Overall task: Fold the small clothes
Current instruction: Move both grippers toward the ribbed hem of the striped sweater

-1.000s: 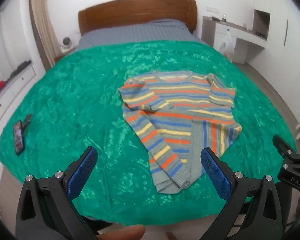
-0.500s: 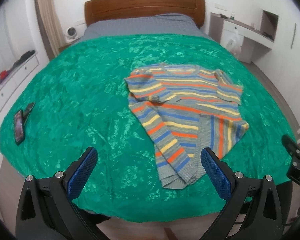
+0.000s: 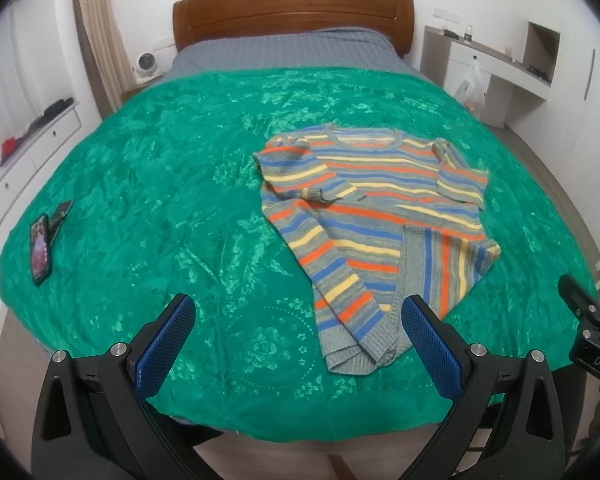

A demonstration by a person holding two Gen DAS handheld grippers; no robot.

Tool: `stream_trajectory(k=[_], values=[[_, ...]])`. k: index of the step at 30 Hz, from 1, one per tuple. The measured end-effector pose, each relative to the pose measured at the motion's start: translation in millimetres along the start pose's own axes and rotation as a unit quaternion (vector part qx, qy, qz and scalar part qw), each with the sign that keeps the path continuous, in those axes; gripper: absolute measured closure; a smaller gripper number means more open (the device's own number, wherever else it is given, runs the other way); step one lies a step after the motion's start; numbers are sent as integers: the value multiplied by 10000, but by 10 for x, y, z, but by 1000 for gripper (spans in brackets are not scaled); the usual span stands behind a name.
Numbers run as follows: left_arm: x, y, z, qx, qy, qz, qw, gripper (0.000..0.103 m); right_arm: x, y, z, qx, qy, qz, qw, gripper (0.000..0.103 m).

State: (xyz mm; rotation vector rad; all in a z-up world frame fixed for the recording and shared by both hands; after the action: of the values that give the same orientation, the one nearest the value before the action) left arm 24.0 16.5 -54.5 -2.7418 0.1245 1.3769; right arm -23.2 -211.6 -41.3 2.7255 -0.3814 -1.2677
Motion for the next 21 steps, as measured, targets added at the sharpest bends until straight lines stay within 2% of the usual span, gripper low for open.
stream_trajectory(k=[16, 21], values=[[42, -42, 17, -18, -50, 37, 10000, 0, 57, -76, 68, -53, -78, -122, 9999, 0], [204, -360, 37, -387, -216, 295, 9986, 0, 48, -25, 81, -13, -61, -85, 9999, 0]])
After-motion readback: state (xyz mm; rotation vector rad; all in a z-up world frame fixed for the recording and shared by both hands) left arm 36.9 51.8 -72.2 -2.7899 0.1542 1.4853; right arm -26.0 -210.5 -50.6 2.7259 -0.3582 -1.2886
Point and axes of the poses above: each gripper's, at about its wrist camera, not at the fingertips, and x roughly the way its jaws point, y to its right, z to its underside, the point moved 2 cm from there along x, roughly the way its jaws point, and after that the axes turned 4 degrees about -y, right-handed, at the moved point
